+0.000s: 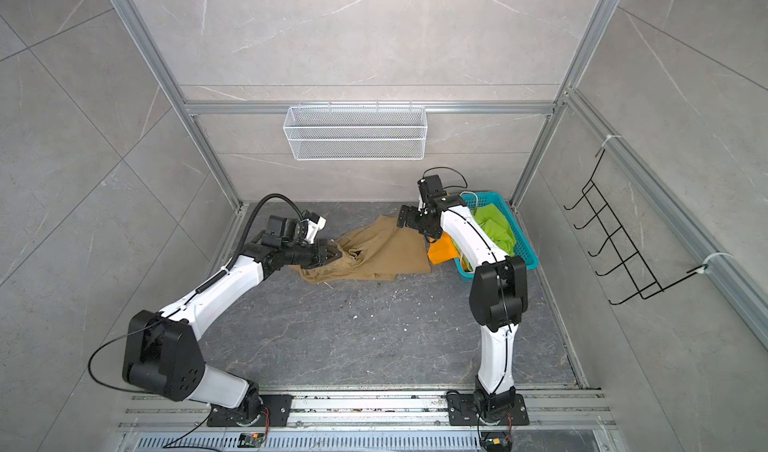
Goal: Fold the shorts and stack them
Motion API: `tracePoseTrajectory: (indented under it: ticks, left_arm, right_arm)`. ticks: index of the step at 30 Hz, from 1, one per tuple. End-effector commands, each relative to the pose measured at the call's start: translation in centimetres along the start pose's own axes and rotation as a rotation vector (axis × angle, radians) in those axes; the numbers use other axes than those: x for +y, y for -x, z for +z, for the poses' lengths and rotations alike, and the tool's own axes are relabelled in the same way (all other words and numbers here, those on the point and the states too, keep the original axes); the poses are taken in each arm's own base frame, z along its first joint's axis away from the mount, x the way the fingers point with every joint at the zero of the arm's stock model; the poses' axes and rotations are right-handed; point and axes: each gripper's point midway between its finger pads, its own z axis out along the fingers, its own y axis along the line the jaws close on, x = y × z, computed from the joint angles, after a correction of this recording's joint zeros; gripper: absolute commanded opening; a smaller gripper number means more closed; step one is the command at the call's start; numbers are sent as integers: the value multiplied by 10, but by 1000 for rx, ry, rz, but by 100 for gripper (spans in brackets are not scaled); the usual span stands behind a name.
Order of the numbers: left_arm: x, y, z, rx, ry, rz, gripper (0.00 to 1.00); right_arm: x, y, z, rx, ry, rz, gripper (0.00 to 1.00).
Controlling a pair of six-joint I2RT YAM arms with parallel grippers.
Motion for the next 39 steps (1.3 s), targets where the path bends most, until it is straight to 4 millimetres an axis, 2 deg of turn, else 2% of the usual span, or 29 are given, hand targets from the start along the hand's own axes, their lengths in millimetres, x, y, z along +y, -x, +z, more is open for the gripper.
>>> tracePoseTrajectory:
  ticks: [1,4,8,15,18,23,25,26,28,30,32,34,36,37,39]
  left_arm:
    - [-19,10,-30,-82,7,114,0]
    - [-15,4,-34,-73,33,111,0]
    - [-7,7,-44,-105,70,99,0]
    - [-1,20,-54,-138,76,84,0]
    - [0,23,-56,-143,76,83,0]
    - [2,28,-63,-171,86,68,0]
    - [8,32,-69,-194,95,48,0]
    - [12,35,-72,-206,98,31,0]
    - [22,44,-76,-229,112,-3,0]
    - [46,58,-80,-254,181,-76,0]
    - [75,75,-88,-288,255,-204,0]
    - [91,102,-95,-346,260,-285,0]
    - [95,133,-102,-414,260,-303,0]
    - [92,153,-107,-447,251,-293,0]
    - [75,194,-117,-486,209,-254,0]
  right_arm:
    - [4,2,33,68,6,52,100]
    - [11,9,57,89,27,96,100]
    - [20,3,81,126,37,121,100]
    - [4,-10,105,145,-11,145,99]
    - [9,-12,121,159,13,164,95]
    - [12,-19,150,200,22,184,80]
    - [11,-20,155,211,17,185,61]
    - [12,-17,154,206,20,182,47]
    - [19,-3,141,169,33,170,16]
    - [28,15,118,118,42,143,4]
    - [37,35,85,50,46,112,0]
    - [44,57,45,-31,47,84,0]
    - [46,74,10,-105,41,63,0]
    - [52,87,-25,-169,56,50,0]
    - [55,105,-71,-263,73,43,0]
